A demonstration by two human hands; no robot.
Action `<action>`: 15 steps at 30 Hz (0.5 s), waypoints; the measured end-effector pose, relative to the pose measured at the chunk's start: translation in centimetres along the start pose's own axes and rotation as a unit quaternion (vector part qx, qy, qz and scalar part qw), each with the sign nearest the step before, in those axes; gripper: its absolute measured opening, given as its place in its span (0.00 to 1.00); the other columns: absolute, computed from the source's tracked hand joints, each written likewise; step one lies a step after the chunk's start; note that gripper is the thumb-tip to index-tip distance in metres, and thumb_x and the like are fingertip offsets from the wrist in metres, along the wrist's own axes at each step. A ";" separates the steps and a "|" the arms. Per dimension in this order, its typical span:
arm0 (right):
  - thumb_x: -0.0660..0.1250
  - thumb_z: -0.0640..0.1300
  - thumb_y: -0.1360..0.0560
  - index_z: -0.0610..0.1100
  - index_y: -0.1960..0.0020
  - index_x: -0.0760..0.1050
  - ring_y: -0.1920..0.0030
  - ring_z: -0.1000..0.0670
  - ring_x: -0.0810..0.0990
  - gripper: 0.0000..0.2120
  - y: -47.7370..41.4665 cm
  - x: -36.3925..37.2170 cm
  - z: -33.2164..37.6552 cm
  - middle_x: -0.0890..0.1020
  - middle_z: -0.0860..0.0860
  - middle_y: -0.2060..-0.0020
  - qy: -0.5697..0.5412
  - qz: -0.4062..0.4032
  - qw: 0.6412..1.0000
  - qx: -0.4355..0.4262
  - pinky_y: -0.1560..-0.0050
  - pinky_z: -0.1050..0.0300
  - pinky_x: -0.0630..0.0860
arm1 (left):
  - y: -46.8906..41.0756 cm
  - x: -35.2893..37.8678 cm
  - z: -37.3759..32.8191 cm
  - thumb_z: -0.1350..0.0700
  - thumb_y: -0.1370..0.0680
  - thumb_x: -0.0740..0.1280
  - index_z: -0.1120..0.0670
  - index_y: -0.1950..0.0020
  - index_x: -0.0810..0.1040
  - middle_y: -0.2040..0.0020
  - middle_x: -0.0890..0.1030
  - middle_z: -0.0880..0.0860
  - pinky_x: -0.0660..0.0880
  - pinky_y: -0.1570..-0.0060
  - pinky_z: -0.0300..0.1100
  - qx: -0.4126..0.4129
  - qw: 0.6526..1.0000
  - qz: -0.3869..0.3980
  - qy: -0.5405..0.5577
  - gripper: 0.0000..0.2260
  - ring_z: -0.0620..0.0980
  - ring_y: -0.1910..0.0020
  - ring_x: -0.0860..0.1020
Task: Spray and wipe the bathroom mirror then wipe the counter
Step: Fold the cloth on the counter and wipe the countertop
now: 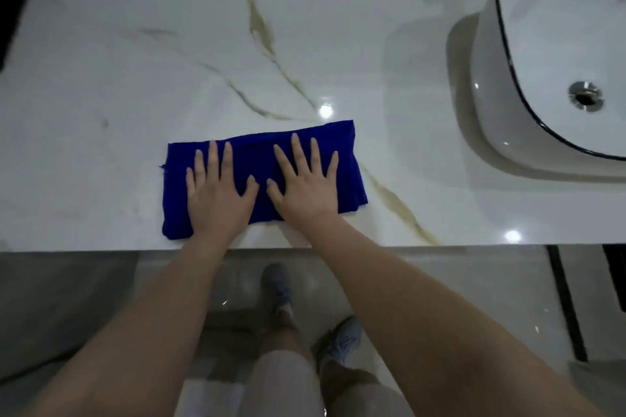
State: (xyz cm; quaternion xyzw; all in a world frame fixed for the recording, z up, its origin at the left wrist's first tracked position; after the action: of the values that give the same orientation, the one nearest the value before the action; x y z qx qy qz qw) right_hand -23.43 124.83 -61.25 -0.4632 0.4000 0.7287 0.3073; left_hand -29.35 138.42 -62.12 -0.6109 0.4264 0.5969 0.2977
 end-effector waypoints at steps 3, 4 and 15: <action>0.44 0.63 0.20 0.54 0.22 0.40 0.23 0.43 0.35 0.31 -2.5 0.9 6.5 0.39 0.51 0.22 0.010 0.028 0.997 -0.065 0.28 0.36 0.31 | -1.5 -0.9 6.9 0.41 0.20 0.51 0.52 0.21 0.45 0.21 0.45 0.52 0.42 0.25 0.50 -0.065 0.998 -0.006 -0.002 0.31 0.52 0.23 0.43; 0.44 0.63 0.20 0.55 0.22 0.40 0.23 0.43 0.35 0.31 -3.2 1.1 8.0 0.39 0.51 0.22 0.015 0.035 0.996 -0.086 0.28 0.36 0.31 | -2.0 -1.1 8.9 0.42 0.20 0.52 0.52 0.21 0.45 0.21 0.45 0.52 0.42 0.25 0.50 -0.077 0.997 -0.005 -0.003 0.31 0.52 0.23 0.43; 0.43 0.64 0.20 0.56 0.22 0.40 0.23 0.43 0.37 0.31 -9.7 3.4 22.3 0.41 0.50 0.22 0.115 0.042 0.963 -0.239 0.28 0.36 0.34 | -2.6 -2.2 23.8 0.40 0.20 0.51 0.52 0.21 0.47 0.21 0.48 0.53 0.41 0.25 0.50 -0.193 0.979 -0.052 0.048 0.31 0.54 0.23 0.46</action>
State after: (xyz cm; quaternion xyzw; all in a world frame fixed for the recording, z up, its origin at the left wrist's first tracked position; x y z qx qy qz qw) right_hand -26.36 149.15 -61.69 -0.5866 0.2662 0.7572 0.1083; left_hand -38.21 160.78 -63.01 -0.7061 0.2843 0.6219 0.1839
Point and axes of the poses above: each hand's wrist, its own y-axis away from the middle knuckle, its own x-axis out of the palm, z = x × y, the point moved 1 cm from there along -y, towards the middle knuckle
